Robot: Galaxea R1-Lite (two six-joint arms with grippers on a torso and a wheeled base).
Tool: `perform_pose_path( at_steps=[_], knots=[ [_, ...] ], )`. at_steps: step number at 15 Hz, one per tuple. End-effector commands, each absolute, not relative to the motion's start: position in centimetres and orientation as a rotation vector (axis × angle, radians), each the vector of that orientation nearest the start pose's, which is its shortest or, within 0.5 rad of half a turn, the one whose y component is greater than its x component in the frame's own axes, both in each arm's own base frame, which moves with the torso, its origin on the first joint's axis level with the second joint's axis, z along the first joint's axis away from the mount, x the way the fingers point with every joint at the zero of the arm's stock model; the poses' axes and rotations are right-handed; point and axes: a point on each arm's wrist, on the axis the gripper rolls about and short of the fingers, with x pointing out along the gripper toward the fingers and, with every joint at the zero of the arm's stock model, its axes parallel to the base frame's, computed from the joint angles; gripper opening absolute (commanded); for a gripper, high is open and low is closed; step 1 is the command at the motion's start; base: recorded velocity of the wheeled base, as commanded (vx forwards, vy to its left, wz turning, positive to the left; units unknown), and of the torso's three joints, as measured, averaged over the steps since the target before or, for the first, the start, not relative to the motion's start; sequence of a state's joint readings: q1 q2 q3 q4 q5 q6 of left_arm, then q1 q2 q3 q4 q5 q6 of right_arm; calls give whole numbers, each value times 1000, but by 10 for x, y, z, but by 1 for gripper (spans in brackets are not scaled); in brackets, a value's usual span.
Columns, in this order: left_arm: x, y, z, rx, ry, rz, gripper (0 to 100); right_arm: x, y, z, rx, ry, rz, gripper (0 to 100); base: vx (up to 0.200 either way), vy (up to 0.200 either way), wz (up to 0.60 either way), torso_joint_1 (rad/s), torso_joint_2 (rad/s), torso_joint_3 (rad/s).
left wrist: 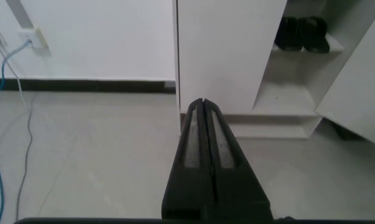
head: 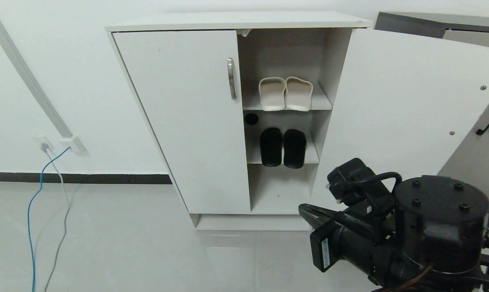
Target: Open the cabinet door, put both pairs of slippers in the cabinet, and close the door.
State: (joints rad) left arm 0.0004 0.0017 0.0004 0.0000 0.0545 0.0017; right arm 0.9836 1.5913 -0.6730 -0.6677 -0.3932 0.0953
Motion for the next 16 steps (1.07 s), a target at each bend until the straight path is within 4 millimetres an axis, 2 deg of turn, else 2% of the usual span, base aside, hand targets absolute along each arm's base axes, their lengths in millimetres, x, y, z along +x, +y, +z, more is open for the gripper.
perform_pose_path(
  at_steps=[1, 6, 16],
  knots=[
    [-23, 1, 76, 2, 0, 57, 0, 157, 220, 181, -71, 226, 575, 0, 0, 0, 0, 22, -305, -373],
    [-23, 1, 76, 2, 0, 55, 0, 157, 220, 180, -74, 226, 575, 0, 0, 0, 0, 59, -515, -371],
    [-23, 1, 76, 2, 0, 57, 0, 157, 220, 176, -86, 241, 574, 0, 0, 0, 0, 141, -472, -330]
  ],
)
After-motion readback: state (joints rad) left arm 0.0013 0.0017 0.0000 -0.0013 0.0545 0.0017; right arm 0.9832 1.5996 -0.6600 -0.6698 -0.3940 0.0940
